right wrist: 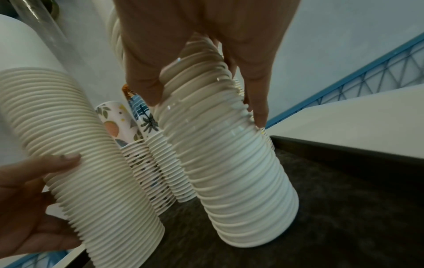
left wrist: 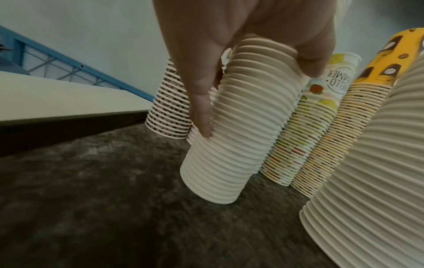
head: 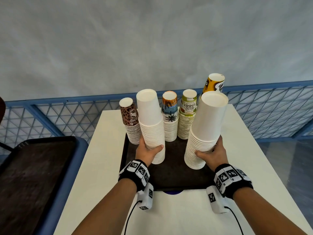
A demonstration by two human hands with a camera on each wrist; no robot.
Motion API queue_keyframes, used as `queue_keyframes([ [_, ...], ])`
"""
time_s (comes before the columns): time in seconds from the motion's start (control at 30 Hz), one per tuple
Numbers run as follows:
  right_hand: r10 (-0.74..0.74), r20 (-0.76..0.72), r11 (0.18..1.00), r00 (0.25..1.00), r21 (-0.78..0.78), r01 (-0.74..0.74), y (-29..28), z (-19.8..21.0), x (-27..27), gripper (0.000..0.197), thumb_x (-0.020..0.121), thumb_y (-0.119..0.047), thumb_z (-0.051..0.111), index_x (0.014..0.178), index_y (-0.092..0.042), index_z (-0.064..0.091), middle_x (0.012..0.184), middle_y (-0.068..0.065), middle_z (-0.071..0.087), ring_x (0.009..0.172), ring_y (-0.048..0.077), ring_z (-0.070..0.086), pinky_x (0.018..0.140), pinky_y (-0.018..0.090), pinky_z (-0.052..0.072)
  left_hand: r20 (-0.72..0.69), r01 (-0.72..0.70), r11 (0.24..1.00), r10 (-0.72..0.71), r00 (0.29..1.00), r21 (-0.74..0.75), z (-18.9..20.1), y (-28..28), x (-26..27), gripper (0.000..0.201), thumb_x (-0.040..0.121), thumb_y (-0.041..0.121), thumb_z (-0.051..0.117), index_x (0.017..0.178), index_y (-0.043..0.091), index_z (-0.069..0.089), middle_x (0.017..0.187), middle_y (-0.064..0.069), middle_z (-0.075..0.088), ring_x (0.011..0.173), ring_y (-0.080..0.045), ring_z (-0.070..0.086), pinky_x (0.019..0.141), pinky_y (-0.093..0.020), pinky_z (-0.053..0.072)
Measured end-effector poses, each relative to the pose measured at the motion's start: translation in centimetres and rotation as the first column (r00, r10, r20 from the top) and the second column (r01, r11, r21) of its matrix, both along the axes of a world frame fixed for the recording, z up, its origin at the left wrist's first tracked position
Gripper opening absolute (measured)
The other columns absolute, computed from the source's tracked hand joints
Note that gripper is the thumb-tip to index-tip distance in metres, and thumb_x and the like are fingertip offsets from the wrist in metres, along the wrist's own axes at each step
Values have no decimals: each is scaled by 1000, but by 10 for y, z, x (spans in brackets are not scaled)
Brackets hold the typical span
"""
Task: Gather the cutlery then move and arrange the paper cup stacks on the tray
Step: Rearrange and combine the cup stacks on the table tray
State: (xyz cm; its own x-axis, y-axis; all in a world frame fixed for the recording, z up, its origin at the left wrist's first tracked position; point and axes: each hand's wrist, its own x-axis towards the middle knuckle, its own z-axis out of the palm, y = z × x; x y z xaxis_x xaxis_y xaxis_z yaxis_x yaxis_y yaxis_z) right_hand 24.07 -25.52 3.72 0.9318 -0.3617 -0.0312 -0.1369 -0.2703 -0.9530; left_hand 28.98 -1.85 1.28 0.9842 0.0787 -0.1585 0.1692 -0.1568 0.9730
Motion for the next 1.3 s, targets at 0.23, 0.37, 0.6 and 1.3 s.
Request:
queue_keyframes([
  [0.23,57,-13,998,998,8,-57,-30,-3,1,96,59,1,81,138,-19,28,128,6,53,116,24,50,100,37,41,0,-4,1000,4,1000,7,5,-41,-5,86,69,13,79,140,23,32,129,2,53,122,-20,49,107,-39,38],
  [0.37,104,-38,994,994,-10,-105,-34,-12,-4,101,62,-6,81,142,-22,22,133,3,50,117,19,47,104,39,39,-18,17,999,-16,1000,42,4,-54,-7,88,69,17,80,140,23,29,129,4,52,123,-20,48,106,-35,38],
  [0.6,-43,-195,989,980,-146,14,-21,-31,-31,63,72,-12,75,124,-2,42,122,15,53,114,30,51,91,30,40,-43,-23,986,30,999,168,5,-33,-9,89,68,-3,69,142,19,25,140,-5,40,131,-21,37,109,-37,34],
  [1.3,93,-174,983,980,-142,-118,94,-33,20,100,69,-26,77,146,-13,15,147,12,34,134,29,36,110,46,34,111,-273,936,254,961,222,23,55,90,104,60,23,85,143,15,24,136,-8,51,124,-25,49,104,-33,39],
])
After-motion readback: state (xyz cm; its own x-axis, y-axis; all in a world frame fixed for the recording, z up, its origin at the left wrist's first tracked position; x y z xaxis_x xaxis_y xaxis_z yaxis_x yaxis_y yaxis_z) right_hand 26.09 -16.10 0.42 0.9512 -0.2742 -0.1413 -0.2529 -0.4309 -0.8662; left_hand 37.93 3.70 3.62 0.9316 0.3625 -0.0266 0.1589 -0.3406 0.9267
